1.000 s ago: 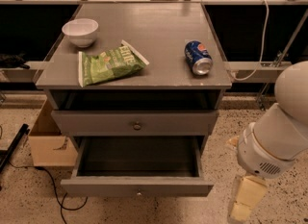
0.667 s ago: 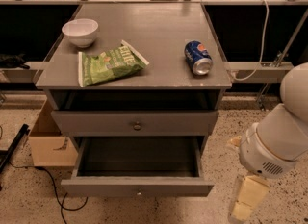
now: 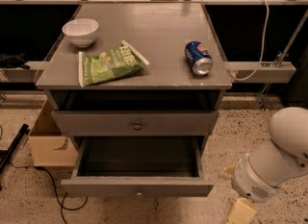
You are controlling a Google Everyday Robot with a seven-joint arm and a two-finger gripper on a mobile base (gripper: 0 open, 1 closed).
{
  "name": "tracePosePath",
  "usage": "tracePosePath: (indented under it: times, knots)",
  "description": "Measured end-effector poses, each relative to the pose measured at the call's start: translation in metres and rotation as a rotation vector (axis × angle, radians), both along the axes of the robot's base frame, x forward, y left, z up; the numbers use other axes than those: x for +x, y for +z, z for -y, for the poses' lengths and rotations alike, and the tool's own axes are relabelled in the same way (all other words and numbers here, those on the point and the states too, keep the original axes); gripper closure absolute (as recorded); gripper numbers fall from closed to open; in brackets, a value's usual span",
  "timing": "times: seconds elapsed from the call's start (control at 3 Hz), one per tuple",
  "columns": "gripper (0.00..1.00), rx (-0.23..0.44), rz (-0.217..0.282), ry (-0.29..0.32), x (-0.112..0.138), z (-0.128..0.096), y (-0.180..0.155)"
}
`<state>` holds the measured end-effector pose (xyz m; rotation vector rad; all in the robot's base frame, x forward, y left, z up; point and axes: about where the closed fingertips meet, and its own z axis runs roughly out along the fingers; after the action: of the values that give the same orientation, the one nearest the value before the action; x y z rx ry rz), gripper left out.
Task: Close middle drawer
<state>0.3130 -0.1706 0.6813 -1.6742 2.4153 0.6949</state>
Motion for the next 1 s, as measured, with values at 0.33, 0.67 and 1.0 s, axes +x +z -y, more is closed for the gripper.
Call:
tracePosePath:
  times: [0.33,0.67,1.0]
  knots:
    - [0.0,0.147,-0.051,-0.022,-0.009,-0.013,-0.042]
    - [0.0,0.187,0.064,0.006,-0.015,-0.028,-0.038]
    - [0.0,0.183,0.243,0.005,-0.026,-0.039,-0.022]
